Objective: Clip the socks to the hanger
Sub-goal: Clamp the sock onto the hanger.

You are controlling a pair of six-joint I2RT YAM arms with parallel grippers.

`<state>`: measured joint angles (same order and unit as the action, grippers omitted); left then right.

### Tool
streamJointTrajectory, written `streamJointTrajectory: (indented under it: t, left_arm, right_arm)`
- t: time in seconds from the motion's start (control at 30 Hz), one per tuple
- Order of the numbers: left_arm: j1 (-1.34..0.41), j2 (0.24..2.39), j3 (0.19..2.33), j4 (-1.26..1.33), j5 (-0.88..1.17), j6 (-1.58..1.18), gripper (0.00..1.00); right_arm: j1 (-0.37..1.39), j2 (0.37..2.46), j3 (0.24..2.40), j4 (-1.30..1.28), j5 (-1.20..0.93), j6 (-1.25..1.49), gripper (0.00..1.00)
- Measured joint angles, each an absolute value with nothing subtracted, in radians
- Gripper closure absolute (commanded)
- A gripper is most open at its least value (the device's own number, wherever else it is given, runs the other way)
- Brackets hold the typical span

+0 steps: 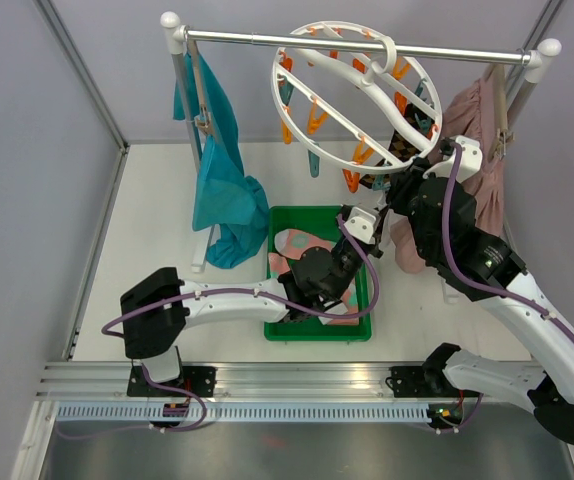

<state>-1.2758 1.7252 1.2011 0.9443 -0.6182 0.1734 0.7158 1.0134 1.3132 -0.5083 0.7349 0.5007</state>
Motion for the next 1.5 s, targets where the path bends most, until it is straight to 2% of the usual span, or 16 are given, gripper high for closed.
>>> streamJointTrajectory:
  t: [1.13,1.23,1.27,1.33,1.37,1.4,1.43,1.47,1.5]
  left_arm:
    - [-1.276,1.725,1.245,0.938,-0.614,0.173,0.98]
    - [-1.276,1.725,1.245,0.936,-0.601,0.173,0.98]
    - [-1.276,1.725,1.245,0.936,-0.599,0.173,0.98]
    - [-1.276,1.725,1.245,0.933,-0.596,0.173,0.98]
    - [-1.276,1.725,1.245,0.929,-0.595,0.173,0.98]
    - [-1.276,1.725,1.245,0.926,-0.593,0.173,0.97]
    - [-1.276,1.725,1.245,0.919,-0.591,0.173,0.95]
    - [-1.276,1.725,1.245,0.914,-0.591,0.173,0.93]
    - [-1.276,1.725,1.245,0.908,-0.591,0.172,0.85]
  right_arm:
    - [0.716,0.98,1.313,-0.507,0.707,0.493,1.0]
    - [0.716,0.98,1.313,-0.507,0.707,0.493,0.89]
    - [0.716,0.98,1.313,-0.507,0.708,0.493,0.8]
    - [0.716,0.979,1.313,-0.507,0.708,0.493,0.69]
    - [0.716,0.979,1.311,-0.506,0.707,0.493,0.57]
    - [0.716,0.977,1.308,-0.505,0.707,0.493,0.53]
    - [0.716,0.975,1.306,-0.503,0.705,0.492,0.44]
    - [0.716,0.973,1.303,-0.504,0.704,0.49,0.4]
    - [0.716,0.97,1.301,-0.505,0.704,0.488,0.36]
